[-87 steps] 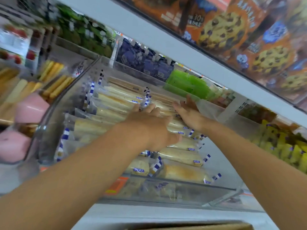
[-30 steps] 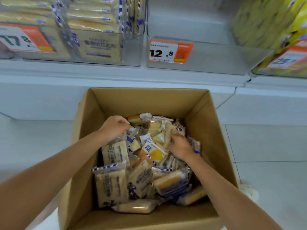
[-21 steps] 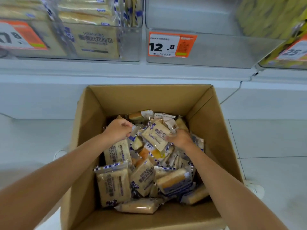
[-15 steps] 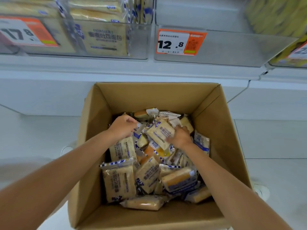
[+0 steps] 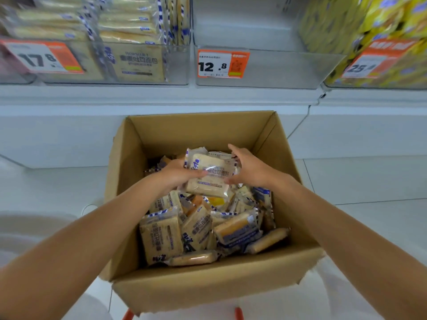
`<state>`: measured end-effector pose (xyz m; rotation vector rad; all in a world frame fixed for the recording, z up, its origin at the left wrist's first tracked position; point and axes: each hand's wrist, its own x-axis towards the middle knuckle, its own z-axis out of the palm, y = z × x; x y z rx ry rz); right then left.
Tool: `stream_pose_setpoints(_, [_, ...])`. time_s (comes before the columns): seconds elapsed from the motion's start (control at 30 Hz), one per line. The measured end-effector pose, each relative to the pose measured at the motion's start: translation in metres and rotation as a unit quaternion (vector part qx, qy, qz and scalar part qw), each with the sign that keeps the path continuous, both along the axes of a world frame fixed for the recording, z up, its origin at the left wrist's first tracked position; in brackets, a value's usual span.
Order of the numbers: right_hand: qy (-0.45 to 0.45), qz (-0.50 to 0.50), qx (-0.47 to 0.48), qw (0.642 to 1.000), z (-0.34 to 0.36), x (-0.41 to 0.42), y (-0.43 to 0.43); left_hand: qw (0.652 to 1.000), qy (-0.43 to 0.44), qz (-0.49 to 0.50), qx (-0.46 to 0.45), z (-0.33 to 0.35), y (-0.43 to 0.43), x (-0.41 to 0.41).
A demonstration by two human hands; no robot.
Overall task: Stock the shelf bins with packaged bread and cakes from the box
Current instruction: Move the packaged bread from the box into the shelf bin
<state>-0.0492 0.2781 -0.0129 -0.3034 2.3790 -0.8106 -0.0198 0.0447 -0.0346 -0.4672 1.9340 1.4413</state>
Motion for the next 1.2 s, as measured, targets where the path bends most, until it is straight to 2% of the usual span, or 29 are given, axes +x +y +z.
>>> stream_pose_setpoints(0.07, [-0.006,-0.004,0.050,0.999,-0.002,0.016,0.020,0.999,-0.016,0.042,0.026,-0.018,-0.011,0.007])
stream_pose_setpoints(0.13, [-0.050,0.023,0.101,0.993,-0.013,0.036,0.035,0.996,-0.032,0.072,0.045,-0.031,-0.023,0.013])
stream_pose_setpoints(0.23, [-0.072,0.092,0.154,0.981,-0.042,0.071,0.041,0.992,-0.039,0.112,0.054,-0.005,-0.024,0.029])
stream_pose_setpoints(0.3, [-0.040,0.080,0.135,0.987,-0.056,0.078,0.042,0.988,-0.041,0.130,0.070,0.009,-0.023,0.033])
stream_pose_setpoints(0.37, [-0.052,0.028,0.100,0.993,-0.054,0.067,0.044,0.986,-0.024,0.141,0.084,0.014,-0.025,0.032])
stream_pose_setpoints(0.5, [0.007,-0.058,0.033,0.998,-0.005,0.025,0.039,0.984,0.029,0.150,0.087,0.020,-0.029,0.027])
stream_pose_setpoints(0.63, [0.095,-0.198,-0.075,0.973,0.046,-0.002,0.003,0.979,0.061,0.150,0.126,0.028,-0.019,0.020])
stream_pose_setpoints(0.7, [0.035,-0.233,-0.163,0.958,0.058,-0.005,-0.027,0.975,0.066,0.140,0.161,0.036,-0.005,0.018])
stream_pose_setpoints(0.8, [-0.132,-0.282,-0.272,0.911,0.065,-0.001,-0.065,0.969,0.077,0.124,0.200,0.044,0.009,0.014])
stream_pose_setpoints(0.93, [-0.229,-0.313,-0.387,0.837,0.059,-0.005,-0.064,0.967,0.097,0.154,0.180,0.040,0.004,0.009])
stream_pose_setpoints(0.97, [-0.227,-0.300,-0.396,0.838,0.056,-0.007,-0.059,0.966,0.096,0.160,0.180,0.038,0.000,0.008])
stream_pose_setpoints(1.0, [-0.198,-0.279,-0.377,0.861,0.054,-0.008,-0.054,0.963,0.091,0.173,0.186,0.037,-0.005,0.006])
stream_pose_setpoints(1.07, [-0.076,-0.225,-0.249,0.939,0.048,-0.012,-0.044,0.950,0.070,0.211,0.218,0.039,-0.013,0.003])
stream_pose_setpoints(1.1, [-0.033,-0.214,-0.188,0.958,0.044,-0.014,-0.040,0.943,0.058,0.226,0.239,0.042,-0.017,0.002])
stream_pose_setpoints(1.13, [-0.029,-0.210,-0.167,0.963,0.042,-0.015,-0.038,0.937,0.047,0.233,0.255,0.044,-0.020,0.001])
stream_pose_setpoints(1.2, [-0.112,-0.216,-0.212,0.947,0.037,-0.013,-0.041,0.942,0.032,0.211,0.260,0.046,-0.022,0.001])
